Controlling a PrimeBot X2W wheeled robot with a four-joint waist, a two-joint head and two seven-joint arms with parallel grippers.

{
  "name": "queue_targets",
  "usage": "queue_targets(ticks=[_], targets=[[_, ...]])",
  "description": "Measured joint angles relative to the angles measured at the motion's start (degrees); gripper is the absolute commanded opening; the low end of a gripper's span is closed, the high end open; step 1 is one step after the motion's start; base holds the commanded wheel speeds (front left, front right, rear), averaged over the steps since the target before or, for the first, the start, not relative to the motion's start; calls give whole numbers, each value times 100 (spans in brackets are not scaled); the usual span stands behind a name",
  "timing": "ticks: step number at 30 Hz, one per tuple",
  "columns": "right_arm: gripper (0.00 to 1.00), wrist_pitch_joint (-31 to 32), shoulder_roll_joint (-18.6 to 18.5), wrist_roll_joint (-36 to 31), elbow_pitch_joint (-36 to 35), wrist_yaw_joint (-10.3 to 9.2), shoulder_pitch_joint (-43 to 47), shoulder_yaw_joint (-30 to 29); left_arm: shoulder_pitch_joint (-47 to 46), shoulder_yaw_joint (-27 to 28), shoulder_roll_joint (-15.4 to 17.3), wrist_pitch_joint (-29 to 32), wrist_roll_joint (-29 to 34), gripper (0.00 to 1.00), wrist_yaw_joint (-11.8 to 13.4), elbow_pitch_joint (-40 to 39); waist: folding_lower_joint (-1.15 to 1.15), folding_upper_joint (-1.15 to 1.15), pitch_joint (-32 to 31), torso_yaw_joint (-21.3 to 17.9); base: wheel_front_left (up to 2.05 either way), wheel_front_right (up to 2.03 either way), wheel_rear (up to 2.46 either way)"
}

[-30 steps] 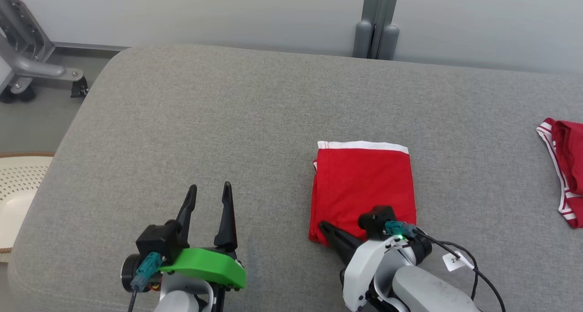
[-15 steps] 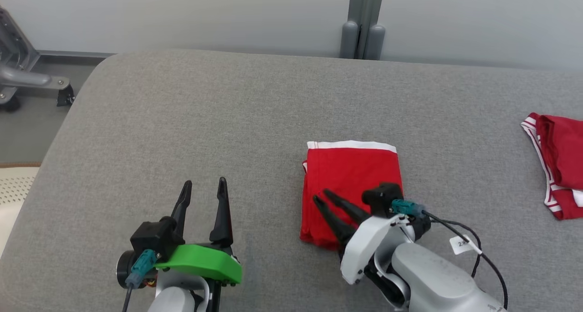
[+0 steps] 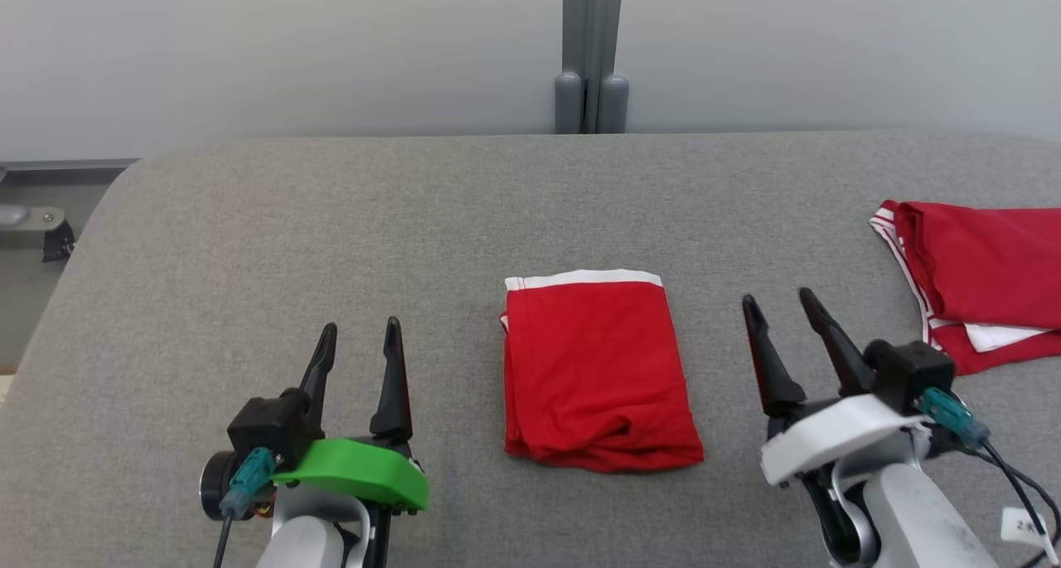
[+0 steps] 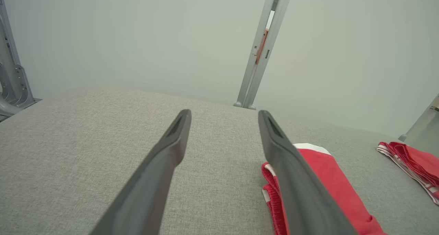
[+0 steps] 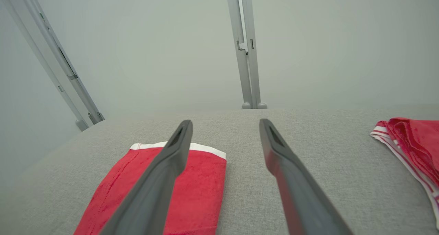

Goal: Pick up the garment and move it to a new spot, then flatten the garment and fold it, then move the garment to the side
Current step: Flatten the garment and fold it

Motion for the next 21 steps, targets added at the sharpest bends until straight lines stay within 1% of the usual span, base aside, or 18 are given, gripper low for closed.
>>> queue_targets(ticks=[2, 6, 9, 13, 21], targets=[[100, 0, 88, -197, -230, 0, 335, -356, 91, 70, -7, 0, 27, 100, -9, 25, 0, 0, -23, -60, 0, 0, 0], [100, 0, 255, -452, -567, 1, 800, -725, 270, 220, -12, 0, 112, 100, -53, 44, 0, 0, -53, -157, 0, 0, 0], [100, -1, 309, -572, -710, 1, 966, -797, 387, 298, -14, 0, 141, 100, -74, 64, 0, 0, -66, -211, 0, 0, 0], [100, -1, 361, -613, -735, 1, 1038, -806, 483, 356, -18, 0, 189, 100, -103, 66, 0, 0, -77, -265, 0, 0, 0], [100, 0, 372, -662, -740, 1, 1038, -825, 494, 299, -23, 0, 188, 100, -123, 68, 0, 0, -67, -240, 0, 0, 0]])
